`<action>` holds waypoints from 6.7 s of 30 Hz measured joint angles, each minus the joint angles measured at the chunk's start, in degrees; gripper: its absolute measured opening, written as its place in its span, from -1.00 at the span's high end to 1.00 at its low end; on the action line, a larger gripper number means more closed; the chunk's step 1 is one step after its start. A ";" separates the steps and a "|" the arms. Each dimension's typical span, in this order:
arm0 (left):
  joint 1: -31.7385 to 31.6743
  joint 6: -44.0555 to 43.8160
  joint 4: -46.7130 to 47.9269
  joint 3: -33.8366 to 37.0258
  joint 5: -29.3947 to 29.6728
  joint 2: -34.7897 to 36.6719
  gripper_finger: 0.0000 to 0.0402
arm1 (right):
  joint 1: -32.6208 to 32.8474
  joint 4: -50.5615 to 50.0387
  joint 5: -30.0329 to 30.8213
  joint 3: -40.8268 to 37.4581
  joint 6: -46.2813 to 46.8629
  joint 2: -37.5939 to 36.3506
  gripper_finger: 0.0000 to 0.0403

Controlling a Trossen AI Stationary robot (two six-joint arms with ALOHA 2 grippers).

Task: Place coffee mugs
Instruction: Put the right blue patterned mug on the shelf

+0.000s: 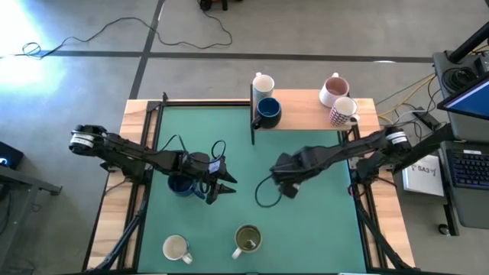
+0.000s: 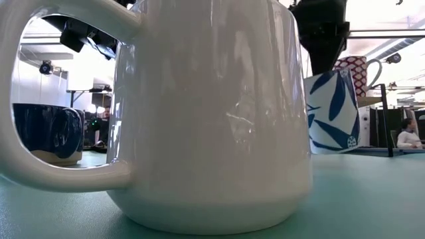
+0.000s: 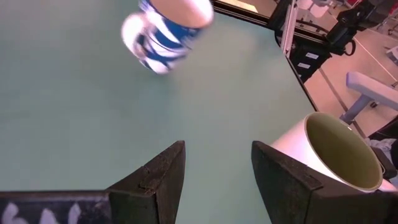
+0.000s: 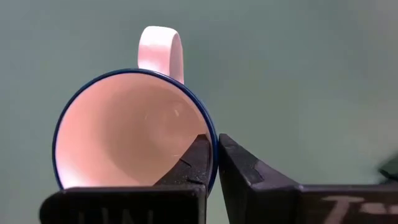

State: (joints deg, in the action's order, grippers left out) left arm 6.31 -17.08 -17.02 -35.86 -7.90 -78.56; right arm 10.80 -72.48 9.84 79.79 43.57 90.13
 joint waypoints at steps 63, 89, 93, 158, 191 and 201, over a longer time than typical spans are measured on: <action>0.00 -0.20 1.73 0.00 2.84 0.00 0.16 | -18.77 20.11 1.30 -22.51 -10.62 -16.71 0.82; -0.02 -0.17 1.73 0.00 2.84 0.02 0.16 | -19.33 15.08 -1.16 -18.49 -14.34 -19.36 0.93; -0.02 -0.17 1.73 0.00 2.84 0.02 0.16 | -19.41 13.58 -2.56 -15.08 -15.19 -21.37 0.93; -5.11 10.19 -0.51 0.00 2.62 0.02 0.16 | -52.90 7.78 -2.72 9.18 -43.59 -10.52 0.91; -7.21 10.84 0.32 0.00 0.81 0.02 0.16 | -50.63 -4.82 -13.24 21.21 -48.72 -9.96 0.60; -7.21 10.58 0.33 0.00 0.36 0.02 0.16 | -45.68 -4.82 -13.31 21.07 -56.32 -8.65 0.50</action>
State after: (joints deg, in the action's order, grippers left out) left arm -0.91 -6.50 -16.69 -35.86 -7.54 -78.54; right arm -34.89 -77.30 -3.46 100.86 -12.75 81.48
